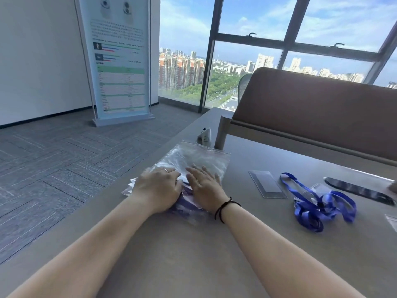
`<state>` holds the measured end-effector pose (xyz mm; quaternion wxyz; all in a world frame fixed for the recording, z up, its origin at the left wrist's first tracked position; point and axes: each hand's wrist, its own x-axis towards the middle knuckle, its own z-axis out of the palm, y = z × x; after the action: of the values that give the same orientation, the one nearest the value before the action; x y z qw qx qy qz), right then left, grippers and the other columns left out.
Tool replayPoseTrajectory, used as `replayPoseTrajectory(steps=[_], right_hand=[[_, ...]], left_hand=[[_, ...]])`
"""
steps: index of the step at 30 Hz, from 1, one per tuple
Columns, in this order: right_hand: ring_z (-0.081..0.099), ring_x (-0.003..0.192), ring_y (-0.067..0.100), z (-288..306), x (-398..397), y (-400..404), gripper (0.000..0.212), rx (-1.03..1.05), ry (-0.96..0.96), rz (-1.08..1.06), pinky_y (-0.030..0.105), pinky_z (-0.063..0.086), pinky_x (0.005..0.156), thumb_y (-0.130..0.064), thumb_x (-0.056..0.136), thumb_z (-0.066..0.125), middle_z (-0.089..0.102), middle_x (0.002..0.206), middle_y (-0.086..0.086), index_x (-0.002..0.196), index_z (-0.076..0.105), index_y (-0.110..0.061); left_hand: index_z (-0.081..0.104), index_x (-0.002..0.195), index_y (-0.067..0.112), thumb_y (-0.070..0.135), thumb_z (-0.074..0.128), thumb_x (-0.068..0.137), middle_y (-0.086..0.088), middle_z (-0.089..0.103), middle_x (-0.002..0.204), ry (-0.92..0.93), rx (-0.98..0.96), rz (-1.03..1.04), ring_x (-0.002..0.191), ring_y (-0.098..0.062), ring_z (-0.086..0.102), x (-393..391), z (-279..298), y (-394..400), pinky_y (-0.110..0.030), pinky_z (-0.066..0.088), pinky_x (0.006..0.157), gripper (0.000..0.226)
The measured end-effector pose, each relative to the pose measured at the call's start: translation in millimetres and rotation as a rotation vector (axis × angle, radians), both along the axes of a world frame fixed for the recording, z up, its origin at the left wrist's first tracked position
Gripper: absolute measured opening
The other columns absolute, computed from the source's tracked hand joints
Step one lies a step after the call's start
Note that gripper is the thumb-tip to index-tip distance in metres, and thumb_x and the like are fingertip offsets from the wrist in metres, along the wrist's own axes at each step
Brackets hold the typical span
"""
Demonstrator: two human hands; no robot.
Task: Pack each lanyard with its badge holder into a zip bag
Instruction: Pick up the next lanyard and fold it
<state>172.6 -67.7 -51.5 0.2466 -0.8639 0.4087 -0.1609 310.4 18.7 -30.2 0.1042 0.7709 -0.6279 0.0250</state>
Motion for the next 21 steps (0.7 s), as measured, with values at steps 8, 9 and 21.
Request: replayPoseTrajectory(steps=[8,9,21], right_hand=[[0.065,0.107,0.008,18,-76,17,0.032,0.151,-0.36,-0.091,0.033,0.049,0.098,-0.03,0.096,0.051,0.071,0.119,-0.007,0.124,0.064,-0.034],[0.068,0.094,0.009,22,-87,20,0.028,0.13,-0.374,-0.098,0.03,0.051,0.087,-0.027,0.096,0.053,0.073,0.109,-0.01,0.115,0.067,-0.04],[0.065,0.098,0.01,43,-321,46,0.021,-0.07,-0.179,-0.543,0.025,0.048,0.081,-0.032,0.092,0.063,0.071,0.104,-0.013,0.111,0.07,-0.028]], left_hand=[[0.067,0.121,0.032,0.051,0.047,0.098,0.006,0.07,0.121,0.105,-0.274,-0.101,0.114,-0.024,0.063,-70,29,7,-0.035,0.045,0.092,0.036],[0.066,0.12,0.032,0.048,0.048,0.097,0.006,0.071,0.119,0.138,-0.28,-0.131,0.112,-0.025,0.064,-82,31,3,-0.036,0.047,0.09,0.033],[0.07,0.106,0.038,0.047,0.052,0.088,0.017,0.072,0.106,0.489,-0.226,-0.415,0.1,-0.01,0.066,-256,29,-24,-0.036,0.055,0.086,0.027]])
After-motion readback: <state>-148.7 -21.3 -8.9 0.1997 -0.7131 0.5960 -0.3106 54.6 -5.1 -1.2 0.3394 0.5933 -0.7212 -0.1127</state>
